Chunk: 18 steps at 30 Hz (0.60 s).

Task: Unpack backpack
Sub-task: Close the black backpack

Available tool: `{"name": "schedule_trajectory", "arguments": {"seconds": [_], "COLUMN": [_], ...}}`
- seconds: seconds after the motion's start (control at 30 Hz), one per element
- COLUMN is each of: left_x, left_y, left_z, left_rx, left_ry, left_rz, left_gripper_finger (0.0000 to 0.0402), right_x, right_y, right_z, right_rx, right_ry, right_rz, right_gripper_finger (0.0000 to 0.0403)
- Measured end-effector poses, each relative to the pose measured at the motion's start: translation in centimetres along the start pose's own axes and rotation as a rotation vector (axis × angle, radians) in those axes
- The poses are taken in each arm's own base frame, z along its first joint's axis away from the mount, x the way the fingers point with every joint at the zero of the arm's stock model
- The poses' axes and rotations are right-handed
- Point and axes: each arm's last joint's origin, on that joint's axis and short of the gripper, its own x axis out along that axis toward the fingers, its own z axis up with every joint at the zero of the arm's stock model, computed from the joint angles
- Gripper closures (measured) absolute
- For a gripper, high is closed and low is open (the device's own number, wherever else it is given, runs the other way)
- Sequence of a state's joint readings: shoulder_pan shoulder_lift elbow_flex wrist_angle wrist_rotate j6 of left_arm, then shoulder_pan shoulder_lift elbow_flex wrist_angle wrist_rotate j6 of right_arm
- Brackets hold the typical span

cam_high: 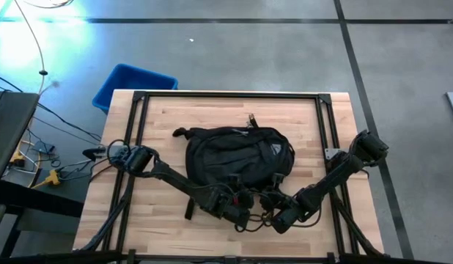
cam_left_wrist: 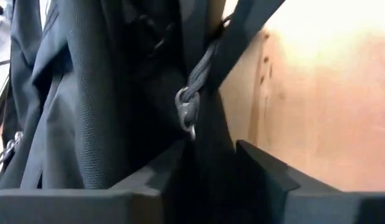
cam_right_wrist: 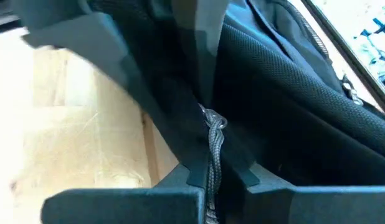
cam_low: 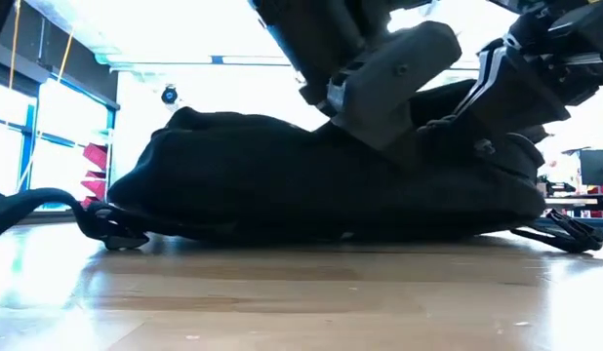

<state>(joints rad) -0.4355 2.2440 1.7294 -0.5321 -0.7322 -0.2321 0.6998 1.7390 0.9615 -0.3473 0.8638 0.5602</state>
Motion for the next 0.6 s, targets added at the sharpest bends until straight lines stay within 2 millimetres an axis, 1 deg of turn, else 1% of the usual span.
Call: {"name": "schedule_trajectory", "arguments": {"seconds": [0.1, 0.13, 0.33, 0.43, 0.6], "left_x": [0.13, 0.12, -0.36, -0.39, -0.34], "left_y": [-0.09, -0.19, -0.76, -0.78, -0.82], "left_z": [-0.28, -0.35, -0.60, -0.81, -0.83], "left_rx": [0.015, 0.019, 0.044, 0.065, 0.062], "left_ry": [0.018, 0.018, 0.009, 0.018, 0.017], "left_rz": [0.006, 0.012, 0.039, 0.052, 0.054], "left_gripper_finger": [0.0376, 0.0388, 0.0397, 0.0398, 0.0400], "right_x": [-0.02, -0.01, 0.19, 0.15, 0.08], "right_y": [0.09, 0.10, 0.17, 0.26, 0.38], "right_z": [0.03, 0.01, 0.11, 0.08, 0.02], "right_rx": [-0.005, -0.006, 0.024, -0.004, -0.020], "right_ry": [0.000, 0.006, 0.038, 0.047, 0.058], "right_rz": [0.012, 0.019, 0.077, 0.100, 0.126], "right_gripper_finger": [0.0403, 0.0403, 0.0397, 0.0365, 0.0276]}}
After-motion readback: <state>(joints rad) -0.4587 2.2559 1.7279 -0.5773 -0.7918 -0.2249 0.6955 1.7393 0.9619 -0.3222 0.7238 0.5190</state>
